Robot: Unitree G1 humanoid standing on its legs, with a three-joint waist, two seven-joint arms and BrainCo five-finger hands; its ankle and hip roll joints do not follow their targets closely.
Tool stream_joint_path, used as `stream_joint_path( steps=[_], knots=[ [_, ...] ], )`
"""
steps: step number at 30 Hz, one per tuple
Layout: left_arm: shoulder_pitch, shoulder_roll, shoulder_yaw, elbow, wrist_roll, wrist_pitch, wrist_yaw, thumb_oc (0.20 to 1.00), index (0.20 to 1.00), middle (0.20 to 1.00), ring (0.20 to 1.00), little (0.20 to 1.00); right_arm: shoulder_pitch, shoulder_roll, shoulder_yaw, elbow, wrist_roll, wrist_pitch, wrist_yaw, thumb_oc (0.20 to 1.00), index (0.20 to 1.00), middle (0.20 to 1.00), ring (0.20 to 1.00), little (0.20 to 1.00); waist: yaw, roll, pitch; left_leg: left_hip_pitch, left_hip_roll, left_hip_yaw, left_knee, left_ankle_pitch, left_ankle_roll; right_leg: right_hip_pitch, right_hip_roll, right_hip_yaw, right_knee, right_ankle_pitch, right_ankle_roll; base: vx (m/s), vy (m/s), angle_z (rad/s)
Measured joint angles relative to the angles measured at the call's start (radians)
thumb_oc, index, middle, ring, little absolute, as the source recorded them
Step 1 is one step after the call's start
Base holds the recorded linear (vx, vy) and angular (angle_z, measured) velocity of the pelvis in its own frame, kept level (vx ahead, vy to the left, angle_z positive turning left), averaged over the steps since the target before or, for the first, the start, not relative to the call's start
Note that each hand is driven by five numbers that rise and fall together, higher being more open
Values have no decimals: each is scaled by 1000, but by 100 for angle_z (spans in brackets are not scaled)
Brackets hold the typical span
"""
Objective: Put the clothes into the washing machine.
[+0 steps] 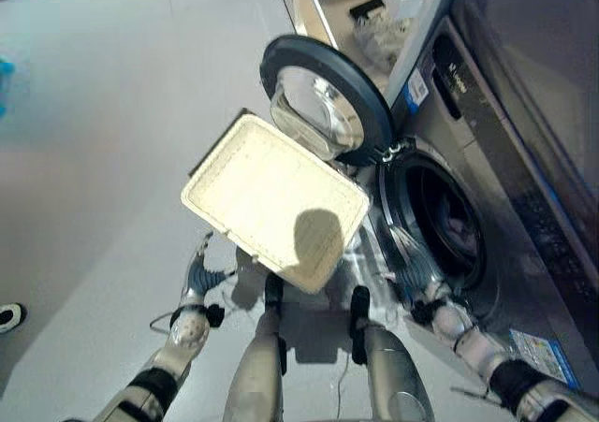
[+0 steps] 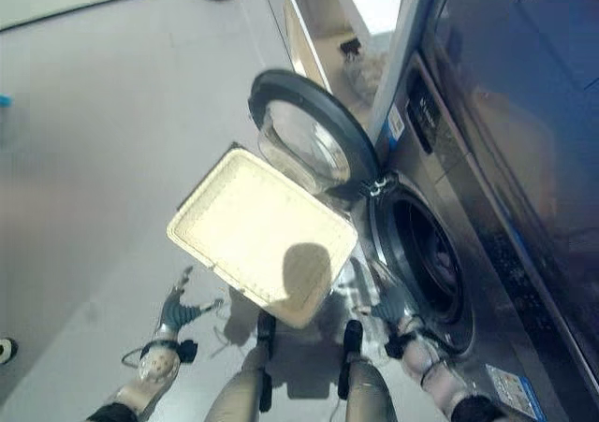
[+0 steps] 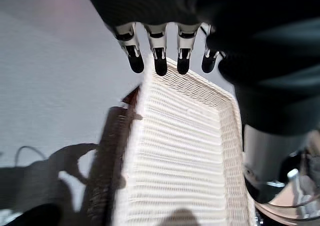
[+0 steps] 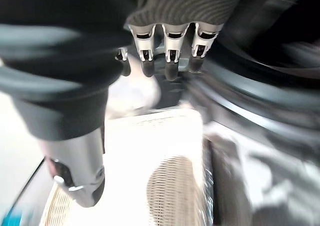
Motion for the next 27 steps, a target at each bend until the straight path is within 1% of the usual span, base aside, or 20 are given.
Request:
stream_joint_path(
  steps=[1,3,4,6,7,8,10,12,14,15,16,17,18,19,23,27],
  knots=[
    [27,-18,21,23,0,4,-32,1000,1000,1000,1000,1000,14,26,-35,90,57,13,56,1000,1000,1000,1000,1000,-3,12,-19,26,0,-1,0,-8,-1,43,1,-6,-24,5,2,204,-33,4],
    [72,-39,27,63,-1,11,-72,1000,1000,1000,1000,1000,42,55,-60,220,111,44,117,1000,1000,1000,1000,1000,-4,23,-82,53,0,-1,-1,-25,0,91,3,-18,-65,10,4,150,-28,5],
    [110,-49,28,92,-1,18,-102,1000,1000,1000,1000,1000,73,77,-81,301,141,65,156,1000,1000,1000,1000,1000,-3,27,-138,74,2,-1,-1,-34,-5,130,6,-22,-100,15,5,232,-31,7],
    [151,-69,38,176,-2,34,-152,1000,1000,1000,1000,1000,91,126,-135,457,178,101,200,1000,1000,1000,1000,1000,-2,25,-201,136,4,-5,-1,-53,-8,238,13,-44,-184,30,5,274,-18,13],
    [167,-86,60,220,-2,44,-171,1000,1000,1000,1000,1000,102,146,-157,520,184,135,212,1000,1000,1000,1000,1000,-2,19,-236,158,3,-7,-3,-63,-10,278,17,-48,-223,38,4,180,3,11],
    [192,-95,71,243,-4,58,-199,1000,1000,1000,1000,1000,118,158,-162,569,184,164,226,1000,1000,1000,1000,1000,3,17,-279,174,4,-7,-6,-76,-13,311,21,-51,-258,45,2,140,4,3],
    [218,-110,95,277,-6,83,-261,1000,1000,1000,1000,1000,142,165,-164,606,184,222,238,1000,1000,1000,1000,1000,18,14,-336,191,7,-5,-7,-85,-20,340,27,-53,-291,51,-1,94,10,-1],
    [230,-118,100,289,-12,104,-309,1000,1000,1000,1000,1000,137,165,-185,629,184,270,246,1000,1000,1000,1000,1000,19,16,-352,206,13,-6,-6,-86,-22,357,32,-57,-292,49,-5,82,23,1],
    [234,-123,100,312,-13,140,-366,1000,1000,1000,1000,1000,131,162,-201,647,184,313,260,1000,1000,1000,1000,1000,19,15,-368,216,15,-5,-7,-89,-25,367,35,-57,-290,47,-7,55,15,1],
    [237,-124,99,317,-13,150,-381,1000,1000,1000,1000,1000,131,161,-201,651,184,325,265,1000,1000,1000,1000,1000,19,13,-375,216,16,-4,-7,-93,-28,368,36,-57,-290,47,-8,36,9,2],
    [240,-123,100,321,-15,177,-410,1000,1000,1000,1000,1000,131,162,-208,657,183,343,273,1000,1000,1000,1000,1000,19,14,-383,216,17,-1,-7,-99,-23,372,37,-57,-290,46,-8,0,0,0],
    [244,-124,100,323,-15,188,-423,1000,1000,1000,1000,1000,133,162,-210,658,183,350,277,1000,1000,1000,1000,1000,20,12,-389,216,18,1,-7,-100,-22,372,37,-57,-290,45,-9,31,7,3],
    [249,-124,99,330,-15,206,-441,1000,1000,1000,1000,1000,135,162,-210,665,183,362,282,1000,1000,1000,1000,1000,19,16,-403,215,19,9,-7,-100,-22,373,37,-57,-289,41,-15,30,7,2],
    [253,-124,99,338,-17,218,-451,1000,1000,1000,1000,1000,136,162,-210,673,184,372,288,1000,1000,1000,1000,1000,19,9,-410,215,25,28,-7,-100,-22,373,37,-56,-289,41,-16,27,8,4],
    [252,-124,99,358,-21,275,-481,1000,1000,1000,1000,1000,143,164,-219,679,180,375,298,1000,1000,1000,1000,1000,18,11,-436,218,25,31,-7,-98,-20,376,36,-52,-289,39,-14,0,0,0],
    [250,-125,99,357,-23,302,-497,1000,1000,1000,1000,1000,149,164,-223,679,174,375,312,1000,1000,1000,1000,1000,17,12,-436,234,24,31,-6,-97,-18,390,36,-52,-289,41,-10,0,0,0]
  ],
)
